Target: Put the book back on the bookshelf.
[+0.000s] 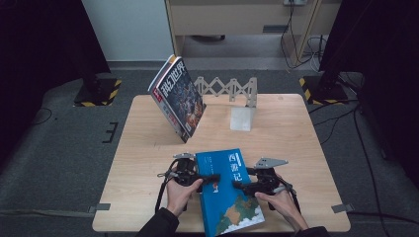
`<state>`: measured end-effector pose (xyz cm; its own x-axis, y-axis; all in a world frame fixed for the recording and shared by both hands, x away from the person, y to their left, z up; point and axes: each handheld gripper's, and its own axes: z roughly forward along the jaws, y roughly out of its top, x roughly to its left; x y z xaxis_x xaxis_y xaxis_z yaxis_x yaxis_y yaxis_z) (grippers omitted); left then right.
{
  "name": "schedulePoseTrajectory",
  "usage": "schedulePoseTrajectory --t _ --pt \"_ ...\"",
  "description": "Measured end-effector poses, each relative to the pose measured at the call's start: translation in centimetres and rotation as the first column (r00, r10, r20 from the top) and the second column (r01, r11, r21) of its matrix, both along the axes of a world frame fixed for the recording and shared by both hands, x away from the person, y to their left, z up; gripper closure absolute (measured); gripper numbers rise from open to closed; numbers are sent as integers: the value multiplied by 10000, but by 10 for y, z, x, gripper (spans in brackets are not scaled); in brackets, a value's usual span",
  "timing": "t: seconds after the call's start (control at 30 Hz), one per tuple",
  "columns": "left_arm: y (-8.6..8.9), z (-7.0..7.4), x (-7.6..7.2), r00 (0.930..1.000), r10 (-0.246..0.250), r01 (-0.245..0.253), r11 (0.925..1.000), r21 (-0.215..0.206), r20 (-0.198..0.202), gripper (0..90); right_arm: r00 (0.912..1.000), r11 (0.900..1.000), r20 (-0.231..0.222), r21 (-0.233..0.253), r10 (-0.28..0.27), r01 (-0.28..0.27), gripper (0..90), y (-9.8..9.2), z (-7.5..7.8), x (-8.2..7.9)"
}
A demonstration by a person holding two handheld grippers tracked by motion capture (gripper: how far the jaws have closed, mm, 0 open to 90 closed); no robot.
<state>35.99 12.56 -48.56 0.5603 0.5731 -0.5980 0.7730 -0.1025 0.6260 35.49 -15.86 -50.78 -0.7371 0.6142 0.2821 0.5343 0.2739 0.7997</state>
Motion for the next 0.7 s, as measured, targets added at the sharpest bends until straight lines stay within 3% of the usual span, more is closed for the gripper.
schedulePoseTrajectory --t 0.17,0.37,0.63,0.7 --pt "-1 11 -4 9979 16 -22 10000 85 644 534 9995 9998 329 188 -42 36 228 -1 4 0" --pt "-4 30 -10 9865 -21 -3 9999 148 1639 557 9953 9972 935 731 -247 179 241 -1 15 0" --pt "-6 34 -12 9865 3 -36 9998 199 1637 575 9944 9972 1024 721 -273 199 242 -2 18 -1" --pt "-6 36 -12 9839 -26 -14 9997 226 1787 578 9940 9969 1059 765 -284 203 244 -2 18 -1"
